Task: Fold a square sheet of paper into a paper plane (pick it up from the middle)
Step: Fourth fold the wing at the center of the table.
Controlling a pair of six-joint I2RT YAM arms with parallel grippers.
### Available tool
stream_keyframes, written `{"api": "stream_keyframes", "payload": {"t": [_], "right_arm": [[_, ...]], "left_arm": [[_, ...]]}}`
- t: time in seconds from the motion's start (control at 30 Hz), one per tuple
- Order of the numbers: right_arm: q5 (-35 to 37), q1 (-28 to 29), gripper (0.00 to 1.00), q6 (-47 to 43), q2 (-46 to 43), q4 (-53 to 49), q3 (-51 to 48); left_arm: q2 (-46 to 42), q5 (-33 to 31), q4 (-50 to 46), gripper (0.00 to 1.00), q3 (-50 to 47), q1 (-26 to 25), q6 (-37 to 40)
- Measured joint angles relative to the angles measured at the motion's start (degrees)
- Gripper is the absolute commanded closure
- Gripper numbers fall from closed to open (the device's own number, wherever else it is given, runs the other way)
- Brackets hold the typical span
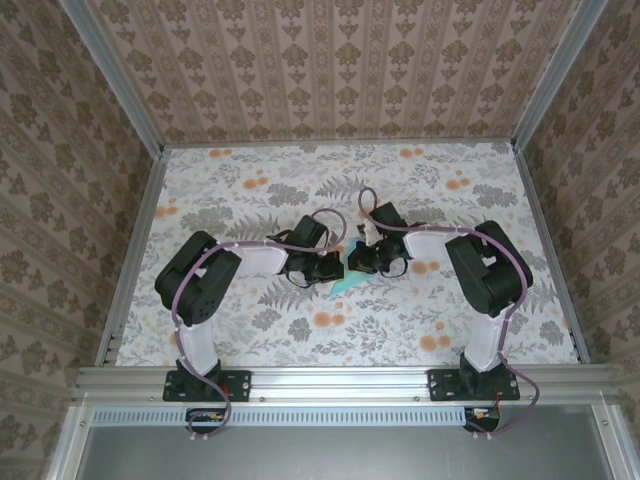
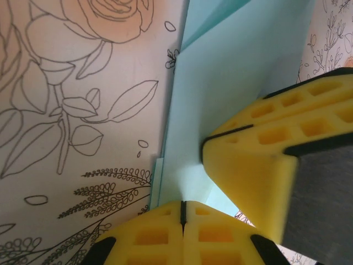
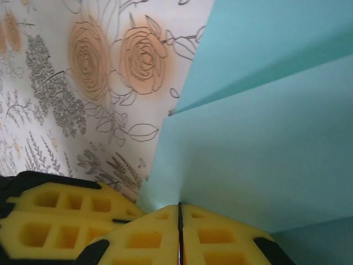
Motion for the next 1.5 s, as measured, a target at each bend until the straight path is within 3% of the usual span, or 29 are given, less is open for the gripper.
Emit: {"api": "stream_keyframes", "payload": {"t": [0.53, 0.9, 1.13, 1.33, 1.5], "right_arm": [[1.77, -12.68, 0.9, 2.91, 1.99, -0.83, 3.04], [7.87, -15.54, 0.9, 4.57, 0.5, -0.39, 4.35], [5.53, -14.12, 0.89, 6.97, -9.55, 4.48, -3.04], [2.99, -6.75, 0.89, 11.08, -8.59, 9.4, -6.38], [1.99, -3.15, 0.9, 14.25, -4.96, 13.42, -6.43]], "left_arm": [[-0.24, 0.02, 1.09, 1.0, -0.76, 0.07, 0.0], [-0.24, 0.07, 0.17, 1.0, -0.33, 0.22, 3.74], [-0.22, 0.81, -5.22, 1.0, 1.81, 1.81, 15.43], [0.24, 1.14, -10.36, 1.0, 4.11, 3.61, 25.2], [0.66, 1.95, -11.96, 1.0, 4.98, 4.24, 28.79]]}}
